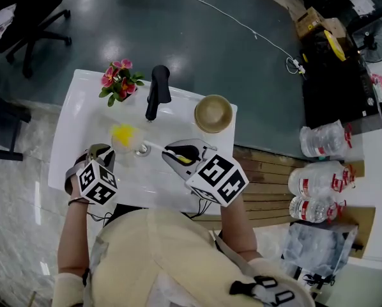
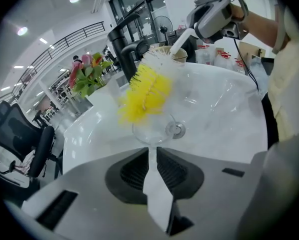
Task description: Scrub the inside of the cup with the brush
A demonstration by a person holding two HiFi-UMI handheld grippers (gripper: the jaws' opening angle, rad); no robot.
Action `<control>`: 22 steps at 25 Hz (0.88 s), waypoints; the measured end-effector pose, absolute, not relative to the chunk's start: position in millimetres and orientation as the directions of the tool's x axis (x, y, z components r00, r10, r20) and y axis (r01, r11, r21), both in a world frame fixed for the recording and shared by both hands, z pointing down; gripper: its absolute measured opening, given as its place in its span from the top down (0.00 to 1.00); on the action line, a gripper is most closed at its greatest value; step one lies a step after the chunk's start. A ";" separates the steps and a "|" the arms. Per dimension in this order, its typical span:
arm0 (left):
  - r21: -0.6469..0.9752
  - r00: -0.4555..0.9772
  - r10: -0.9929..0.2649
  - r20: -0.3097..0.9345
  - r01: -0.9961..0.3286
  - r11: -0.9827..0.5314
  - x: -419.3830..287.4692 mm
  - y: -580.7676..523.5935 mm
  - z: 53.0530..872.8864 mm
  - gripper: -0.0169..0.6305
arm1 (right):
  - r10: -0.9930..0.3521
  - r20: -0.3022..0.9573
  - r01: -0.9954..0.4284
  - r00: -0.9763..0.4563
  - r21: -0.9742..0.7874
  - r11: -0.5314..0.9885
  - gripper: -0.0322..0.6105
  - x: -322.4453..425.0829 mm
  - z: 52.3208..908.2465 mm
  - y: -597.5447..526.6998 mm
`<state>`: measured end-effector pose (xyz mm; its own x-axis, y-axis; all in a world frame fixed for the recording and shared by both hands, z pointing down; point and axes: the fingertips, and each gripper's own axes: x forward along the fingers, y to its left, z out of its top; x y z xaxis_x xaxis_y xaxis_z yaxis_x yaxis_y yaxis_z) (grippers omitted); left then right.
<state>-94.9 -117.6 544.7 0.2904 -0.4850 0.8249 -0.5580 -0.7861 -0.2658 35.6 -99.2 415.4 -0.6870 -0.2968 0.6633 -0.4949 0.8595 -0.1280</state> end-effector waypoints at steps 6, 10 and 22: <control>-0.290 0.295 -0.543 0.786 -0.601 -0.745 -99.4 -123.1 521.6 0.89 | -0.292 0.641 -0.484 -0.710 -0.142 0.864 0.87 28.4 413.7 -98.5; -0.271 0.306 -0.559 0.770 -0.636 -0.722 -102.7 -119.4 509.4 0.89 | -0.298 0.634 -0.485 -0.713 -0.140 0.863 0.87 25.5 414.7 -98.9; -0.210 0.315 -0.606 0.730 -0.741 -0.638 -115.2 -100.4 483.3 0.89 | -0.308 0.618 -0.489 -0.724 -0.145 0.860 0.87 20.2 419.1 -97.1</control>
<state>-115.2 -100.4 483.3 0.3152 -0.6062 0.7302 -0.7408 -0.6381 -0.2099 20.2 -97.1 419.1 -0.7238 -0.3077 0.6176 -0.4892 0.8601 -0.1448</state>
